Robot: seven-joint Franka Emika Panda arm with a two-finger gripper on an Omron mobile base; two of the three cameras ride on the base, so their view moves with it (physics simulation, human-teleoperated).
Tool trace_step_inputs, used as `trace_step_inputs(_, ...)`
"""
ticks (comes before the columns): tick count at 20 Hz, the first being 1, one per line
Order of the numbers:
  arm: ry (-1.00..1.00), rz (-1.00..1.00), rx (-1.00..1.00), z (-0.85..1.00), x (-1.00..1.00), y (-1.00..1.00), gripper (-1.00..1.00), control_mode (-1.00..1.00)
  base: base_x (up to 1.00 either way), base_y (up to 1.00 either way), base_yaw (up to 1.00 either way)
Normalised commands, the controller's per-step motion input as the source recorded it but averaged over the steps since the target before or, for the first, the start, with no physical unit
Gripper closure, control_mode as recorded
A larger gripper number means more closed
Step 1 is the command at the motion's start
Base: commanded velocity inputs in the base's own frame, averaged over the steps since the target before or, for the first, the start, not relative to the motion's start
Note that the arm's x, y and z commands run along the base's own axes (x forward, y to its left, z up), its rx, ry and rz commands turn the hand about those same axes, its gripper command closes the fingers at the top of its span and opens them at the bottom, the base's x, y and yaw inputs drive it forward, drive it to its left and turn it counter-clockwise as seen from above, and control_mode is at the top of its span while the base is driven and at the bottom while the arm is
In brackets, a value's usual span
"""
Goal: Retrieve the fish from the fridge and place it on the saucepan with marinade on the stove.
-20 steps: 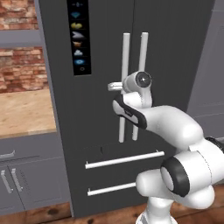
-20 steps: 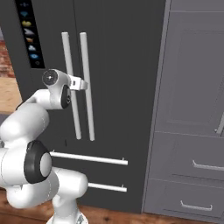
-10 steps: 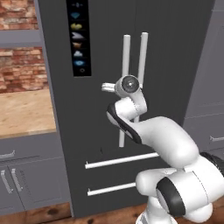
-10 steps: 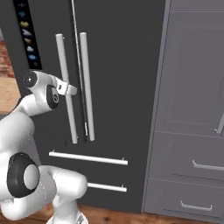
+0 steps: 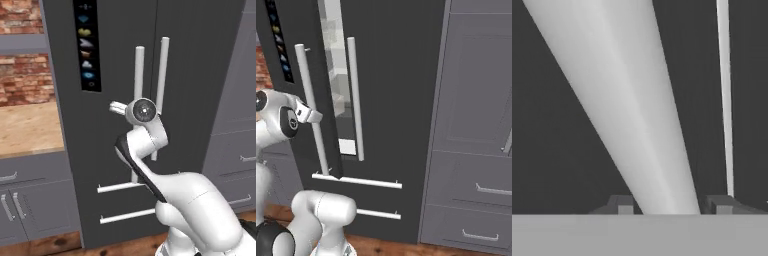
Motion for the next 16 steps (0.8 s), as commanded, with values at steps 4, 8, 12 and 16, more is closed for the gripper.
trace_step_inputs(4, -0.02, -0.05, 0.18, -0.16, -0.82, 1.0, 1.0, -1.0, 0.0, 0.0, 0.0)
trace_step_inputs(8, -0.03, -0.04, 0.14, -0.29, -0.74, 1.0, 1.0, -1.0, 0.0, 0.0, 0.0)
trace_step_inputs(12, -0.07, -0.01, 0.07, -0.23, -0.64, 1.0, 1.0, -1.0, 0.0, 0.0, 0.0)
trace_step_inputs(16, -0.03, 0.0, 0.0, -0.19, -0.65, 1.0, -1.0, -1.0, 0.0, 0.0, 0.0)
